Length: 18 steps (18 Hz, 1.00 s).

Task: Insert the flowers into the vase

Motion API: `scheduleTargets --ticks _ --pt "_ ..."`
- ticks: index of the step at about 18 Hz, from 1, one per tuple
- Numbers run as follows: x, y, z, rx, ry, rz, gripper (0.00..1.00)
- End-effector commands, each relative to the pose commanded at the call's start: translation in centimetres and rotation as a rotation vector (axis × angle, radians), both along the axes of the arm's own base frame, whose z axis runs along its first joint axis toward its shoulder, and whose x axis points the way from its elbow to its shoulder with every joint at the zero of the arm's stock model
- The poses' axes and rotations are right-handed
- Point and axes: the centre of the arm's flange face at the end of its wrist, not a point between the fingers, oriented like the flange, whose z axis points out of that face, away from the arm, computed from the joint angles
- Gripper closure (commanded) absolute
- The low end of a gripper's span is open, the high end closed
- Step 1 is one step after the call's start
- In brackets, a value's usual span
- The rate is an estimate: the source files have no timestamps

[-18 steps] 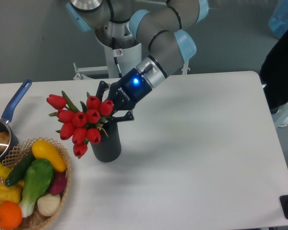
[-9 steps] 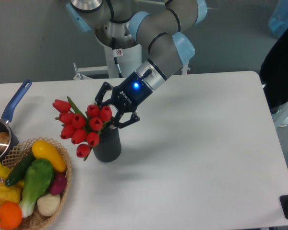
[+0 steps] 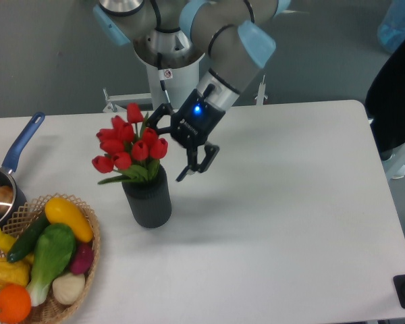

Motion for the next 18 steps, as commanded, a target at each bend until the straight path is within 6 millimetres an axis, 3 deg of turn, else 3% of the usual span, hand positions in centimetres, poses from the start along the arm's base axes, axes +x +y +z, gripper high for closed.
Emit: scheduleTargets --ticks 8,13,18 --pt "-6.7 -5.7 2.7 -0.022 0.079 0.172 0.00" --pt "-8.9 -7.4 2.9 -0.125 0.139 0.224 0.00" --pt "-11.8 -8.5 0.1 -0.351 0.258 0.141 0.00"
